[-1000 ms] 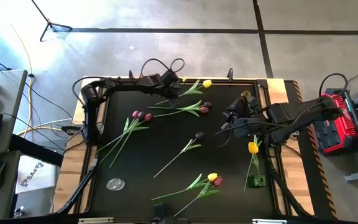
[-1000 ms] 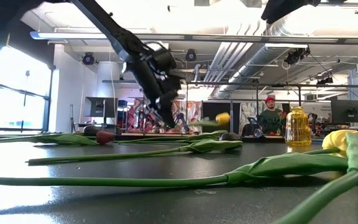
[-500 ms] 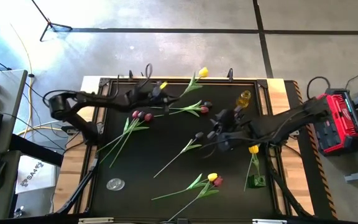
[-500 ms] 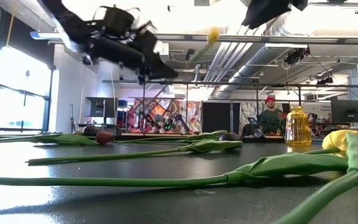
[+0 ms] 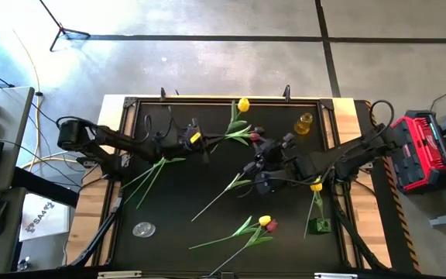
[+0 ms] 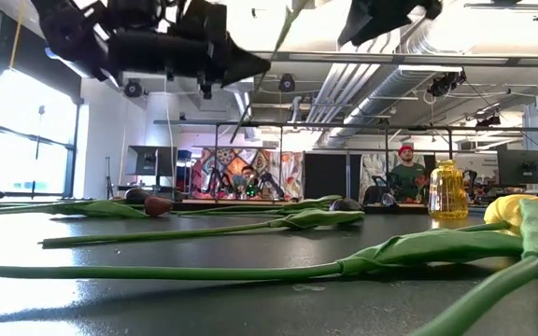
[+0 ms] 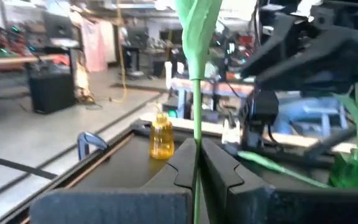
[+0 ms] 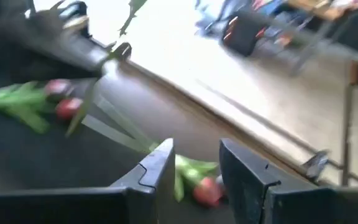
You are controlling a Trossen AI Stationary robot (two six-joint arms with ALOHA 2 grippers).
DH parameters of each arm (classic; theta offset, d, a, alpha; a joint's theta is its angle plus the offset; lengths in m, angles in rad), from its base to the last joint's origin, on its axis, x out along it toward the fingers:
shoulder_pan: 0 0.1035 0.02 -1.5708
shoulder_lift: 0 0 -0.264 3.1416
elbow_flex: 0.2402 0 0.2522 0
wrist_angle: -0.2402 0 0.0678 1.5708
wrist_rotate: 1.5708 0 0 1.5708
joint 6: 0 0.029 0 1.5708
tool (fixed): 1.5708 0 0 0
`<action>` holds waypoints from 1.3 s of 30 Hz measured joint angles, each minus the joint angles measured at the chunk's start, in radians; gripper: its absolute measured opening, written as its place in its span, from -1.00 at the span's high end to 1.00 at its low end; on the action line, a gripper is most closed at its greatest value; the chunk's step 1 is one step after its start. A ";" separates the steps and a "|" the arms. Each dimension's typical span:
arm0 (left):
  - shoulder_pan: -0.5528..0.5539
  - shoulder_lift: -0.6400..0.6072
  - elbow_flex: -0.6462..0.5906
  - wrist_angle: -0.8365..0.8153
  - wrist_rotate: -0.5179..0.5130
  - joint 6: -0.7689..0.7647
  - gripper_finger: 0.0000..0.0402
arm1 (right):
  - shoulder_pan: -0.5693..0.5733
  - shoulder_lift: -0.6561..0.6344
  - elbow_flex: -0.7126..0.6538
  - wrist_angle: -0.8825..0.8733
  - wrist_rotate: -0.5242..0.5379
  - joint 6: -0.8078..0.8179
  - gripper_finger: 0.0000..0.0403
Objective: Sort flowers into vase by color
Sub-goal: Put the top yellow flower into the green vase
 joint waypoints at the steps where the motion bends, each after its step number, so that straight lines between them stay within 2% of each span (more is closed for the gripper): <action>1: -0.017 0.000 0.000 0.012 -0.033 0.015 1.00 | 0.000 -0.005 0.000 -0.015 0.037 0.026 0.44; 3: -0.045 0.000 0.000 0.035 -0.094 0.041 1.00 | -0.001 -0.008 0.000 -0.024 0.075 0.061 0.44; 7: -0.067 0.000 0.000 0.044 -0.175 0.056 1.00 | -0.005 -0.002 0.000 0.022 0.070 0.080 0.44; 9: -0.067 0.000 0.000 0.042 -0.181 0.057 1.00 | -0.010 0.009 0.000 0.086 0.042 0.043 0.44; 17: -0.070 0.000 -0.011 -0.035 -0.179 0.043 1.00 | -0.010 0.062 0.000 0.463 -0.079 -0.267 0.44; 22: -0.078 -0.023 -0.081 0.001 -0.182 0.038 1.00 | -0.002 0.089 0.000 0.629 -0.165 -0.345 0.44; 30: -0.060 -0.163 -0.232 0.099 -0.191 0.030 1.00 | -0.074 0.200 0.000 0.696 -0.215 -0.330 0.44; 34: -0.061 -0.187 -0.281 0.101 -0.183 0.030 1.00 | -0.115 0.253 0.000 0.866 -0.282 -0.439 0.44; 39: -0.060 -0.189 -0.336 0.112 -0.203 0.035 1.00 | -0.170 0.257 0.000 1.033 -0.386 -0.565 0.39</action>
